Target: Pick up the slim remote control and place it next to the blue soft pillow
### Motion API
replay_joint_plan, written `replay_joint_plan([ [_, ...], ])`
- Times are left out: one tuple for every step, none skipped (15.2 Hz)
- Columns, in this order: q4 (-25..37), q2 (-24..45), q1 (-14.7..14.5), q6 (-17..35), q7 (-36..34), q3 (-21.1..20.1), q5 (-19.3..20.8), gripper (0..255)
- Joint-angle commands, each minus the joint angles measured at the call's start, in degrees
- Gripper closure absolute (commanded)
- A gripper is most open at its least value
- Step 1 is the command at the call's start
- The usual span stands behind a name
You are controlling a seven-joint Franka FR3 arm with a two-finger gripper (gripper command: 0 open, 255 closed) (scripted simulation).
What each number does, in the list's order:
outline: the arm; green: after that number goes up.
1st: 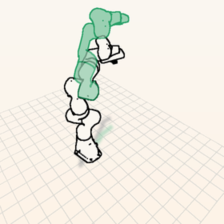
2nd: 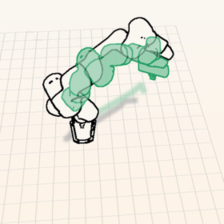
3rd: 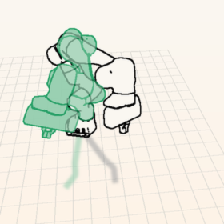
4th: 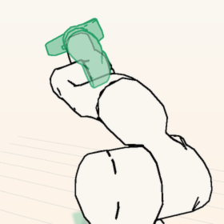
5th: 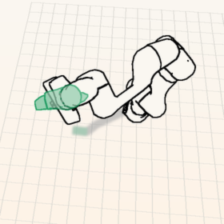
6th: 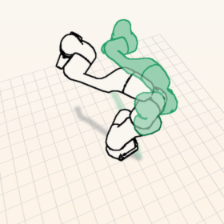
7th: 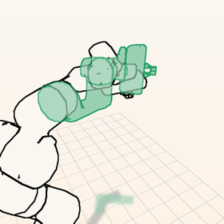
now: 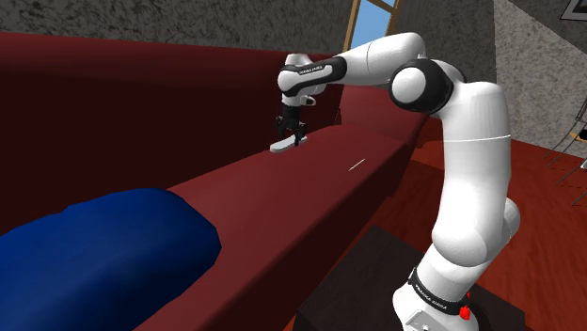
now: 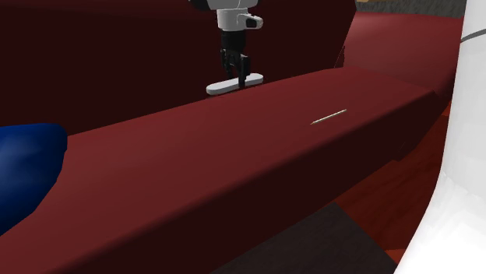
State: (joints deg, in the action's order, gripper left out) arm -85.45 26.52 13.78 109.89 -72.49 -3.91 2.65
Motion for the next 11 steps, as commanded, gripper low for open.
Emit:
replay_joint_plan([
  [1.0,-0.3,-0.1,-1.4,0.0,0.0,0.0,255],
  [1.6,-0.5,-0.1,-2.1,0.0,0.0,0.0,255],
  [2.1,-0.6,-0.1,-2.8,0.0,0.0,-0.1,255],
  [2.7,-0.8,-0.1,-3.5,0.0,-0.1,-0.1,255],
  [3.3,-0.9,-0.1,-4.2,0.1,-0.1,-0.1,255],
  [3.9,-1.0,-0.1,-4.9,0.1,-0.1,-0.1,255],
  [4.5,-1.1,-0.1,-5.6,0.1,-0.1,-0.1,255],
  [5.2,-1.1,-0.1,-6.3,0.1,-0.1,-0.1,255],
  [5.9,-1.2,-0.1,-7.1,0.1,-0.1,-0.1,255],
  [6.6,-1.3,-0.1,-7.8,0.1,-0.1,-0.1,255],
  [7.3,-1.3,-0.1,-8.6,0.2,-0.1,-0.2,255],
])
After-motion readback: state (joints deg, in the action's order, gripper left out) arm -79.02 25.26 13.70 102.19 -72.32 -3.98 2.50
